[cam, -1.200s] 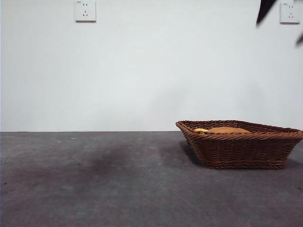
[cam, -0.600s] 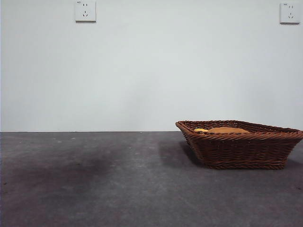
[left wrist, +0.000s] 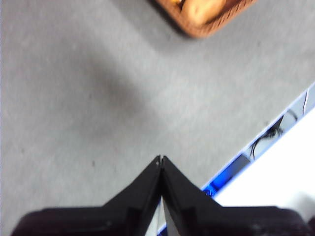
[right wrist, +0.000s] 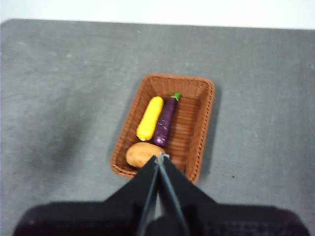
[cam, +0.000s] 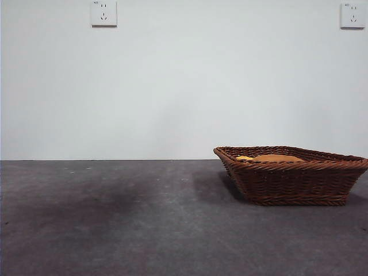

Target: Help me put the vegetables on the table into the basket

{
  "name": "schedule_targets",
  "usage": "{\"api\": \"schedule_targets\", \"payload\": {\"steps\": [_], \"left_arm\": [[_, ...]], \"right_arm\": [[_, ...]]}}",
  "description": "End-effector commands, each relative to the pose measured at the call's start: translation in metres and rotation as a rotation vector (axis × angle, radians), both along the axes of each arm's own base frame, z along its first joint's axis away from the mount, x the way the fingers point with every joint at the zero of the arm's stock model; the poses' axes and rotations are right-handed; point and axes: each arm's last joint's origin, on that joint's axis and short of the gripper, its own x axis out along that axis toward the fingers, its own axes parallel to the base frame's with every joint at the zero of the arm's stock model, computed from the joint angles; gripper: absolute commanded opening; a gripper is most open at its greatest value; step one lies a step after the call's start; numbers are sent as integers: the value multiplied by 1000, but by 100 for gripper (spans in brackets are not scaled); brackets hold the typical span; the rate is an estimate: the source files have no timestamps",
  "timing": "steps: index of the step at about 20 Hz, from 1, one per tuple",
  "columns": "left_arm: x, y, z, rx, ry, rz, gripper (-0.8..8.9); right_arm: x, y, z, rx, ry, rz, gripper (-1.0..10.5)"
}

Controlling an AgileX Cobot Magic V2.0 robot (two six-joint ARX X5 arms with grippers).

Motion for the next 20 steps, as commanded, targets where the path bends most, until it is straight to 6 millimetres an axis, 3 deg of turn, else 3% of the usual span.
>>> {"api": "schedule_targets", "payload": {"steps": [1, 3, 8, 10, 12, 18, 20], "left_arm": [[3, -2, 0, 78, -93, -110, -3], [4, -2, 1, 78, -121, -126, -3], [2, 29, 11, 53, -277, -69, -3], [1, 45, 3, -11, -378, 29, -3], [-2, 63, -24, -23, -460, 132, -3], [-8, 100, -150, -136, -732, 465, -3], [-10, 107, -183, -159, -764, 524, -3]], "right_arm": [[15, -1, -7, -8, 64, -6, 1], [28, -1, -11, -8, 99, -6, 1], [78, -3, -31, -24, 235, -25, 1], [99, -4, -40, -38, 270, -40, 1], [118, -4, -48, -42, 291, -43, 1], [168, -5, -67, -47, 254, -48, 1], [180, -6, -69, -46, 213, -49, 1]]}}
